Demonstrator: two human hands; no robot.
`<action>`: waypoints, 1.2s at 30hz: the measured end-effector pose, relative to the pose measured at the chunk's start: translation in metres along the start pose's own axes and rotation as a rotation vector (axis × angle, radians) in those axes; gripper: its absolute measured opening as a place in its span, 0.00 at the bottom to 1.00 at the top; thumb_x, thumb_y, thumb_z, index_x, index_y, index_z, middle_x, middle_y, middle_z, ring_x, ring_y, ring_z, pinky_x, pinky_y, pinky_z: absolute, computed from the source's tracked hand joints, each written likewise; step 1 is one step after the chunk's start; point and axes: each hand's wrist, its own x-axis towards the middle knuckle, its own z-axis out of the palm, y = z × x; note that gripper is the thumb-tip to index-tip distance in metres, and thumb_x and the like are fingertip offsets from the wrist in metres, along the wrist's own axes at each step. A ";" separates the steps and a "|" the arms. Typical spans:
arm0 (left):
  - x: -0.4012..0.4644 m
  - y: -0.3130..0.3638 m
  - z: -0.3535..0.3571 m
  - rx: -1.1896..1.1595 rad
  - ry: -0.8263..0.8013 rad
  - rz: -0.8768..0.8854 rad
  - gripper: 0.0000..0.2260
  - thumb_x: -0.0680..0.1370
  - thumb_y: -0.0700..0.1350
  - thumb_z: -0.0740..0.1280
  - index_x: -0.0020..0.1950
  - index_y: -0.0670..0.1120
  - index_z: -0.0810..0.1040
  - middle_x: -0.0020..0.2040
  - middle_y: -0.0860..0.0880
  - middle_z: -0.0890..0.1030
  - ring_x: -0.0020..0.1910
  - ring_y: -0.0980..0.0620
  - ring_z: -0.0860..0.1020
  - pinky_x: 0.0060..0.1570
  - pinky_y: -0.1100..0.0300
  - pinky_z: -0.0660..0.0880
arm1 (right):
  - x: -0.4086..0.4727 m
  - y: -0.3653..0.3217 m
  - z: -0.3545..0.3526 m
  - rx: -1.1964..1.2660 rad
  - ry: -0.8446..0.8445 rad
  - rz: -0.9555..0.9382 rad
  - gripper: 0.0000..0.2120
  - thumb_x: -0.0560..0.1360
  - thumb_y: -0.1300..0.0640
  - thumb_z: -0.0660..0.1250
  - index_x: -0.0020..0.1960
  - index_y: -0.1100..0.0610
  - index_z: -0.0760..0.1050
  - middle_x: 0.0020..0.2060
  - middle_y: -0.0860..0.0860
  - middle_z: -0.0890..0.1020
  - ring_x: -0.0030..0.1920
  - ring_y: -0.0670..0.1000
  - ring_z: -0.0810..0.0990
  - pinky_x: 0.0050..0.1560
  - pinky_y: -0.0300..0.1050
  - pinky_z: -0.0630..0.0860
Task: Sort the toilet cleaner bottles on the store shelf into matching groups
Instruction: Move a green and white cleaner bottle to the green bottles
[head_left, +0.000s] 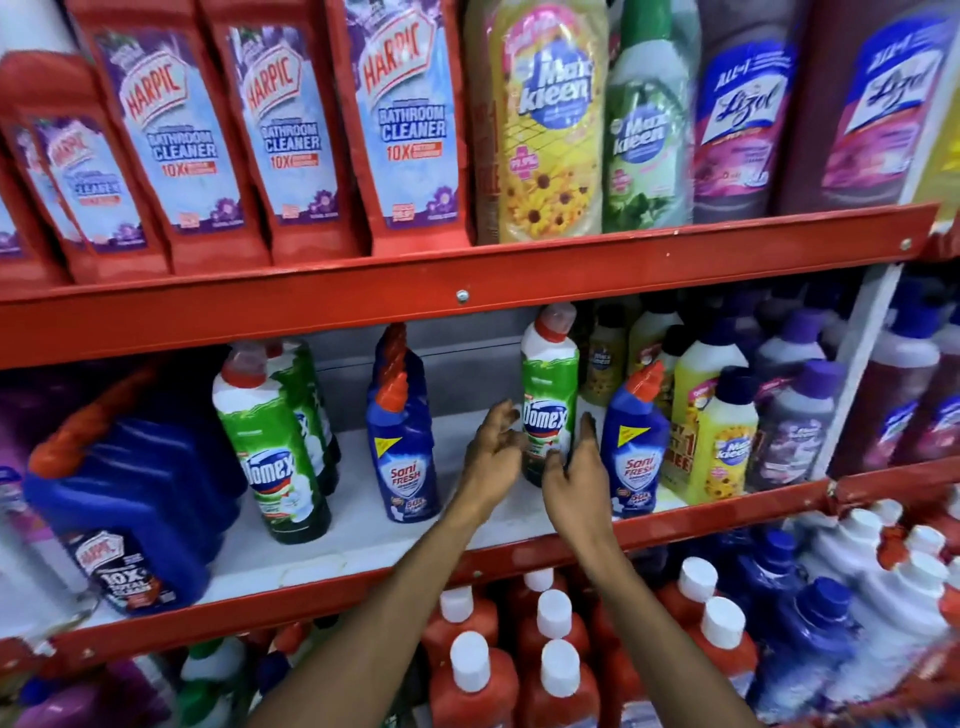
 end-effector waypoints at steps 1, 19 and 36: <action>0.008 -0.002 0.003 -0.022 -0.028 0.011 0.23 0.80 0.31 0.61 0.74 0.46 0.69 0.71 0.43 0.78 0.65 0.50 0.77 0.65 0.56 0.75 | 0.004 0.001 0.001 -0.010 -0.004 0.002 0.31 0.77 0.65 0.61 0.78 0.63 0.55 0.70 0.63 0.74 0.67 0.63 0.76 0.63 0.51 0.75; -0.083 0.005 -0.049 0.034 0.164 0.270 0.23 0.77 0.36 0.72 0.68 0.54 0.76 0.62 0.55 0.84 0.60 0.58 0.83 0.61 0.65 0.79 | -0.064 -0.024 0.014 0.104 0.050 -0.184 0.19 0.82 0.58 0.59 0.72 0.54 0.69 0.60 0.50 0.84 0.52 0.47 0.82 0.48 0.25 0.73; -0.161 -0.027 -0.231 0.143 0.489 0.193 0.25 0.77 0.38 0.73 0.66 0.64 0.75 0.59 0.63 0.85 0.61 0.62 0.82 0.61 0.62 0.79 | -0.134 -0.109 0.155 0.166 -0.312 -0.337 0.18 0.80 0.57 0.61 0.69 0.50 0.71 0.60 0.46 0.82 0.57 0.43 0.80 0.58 0.38 0.78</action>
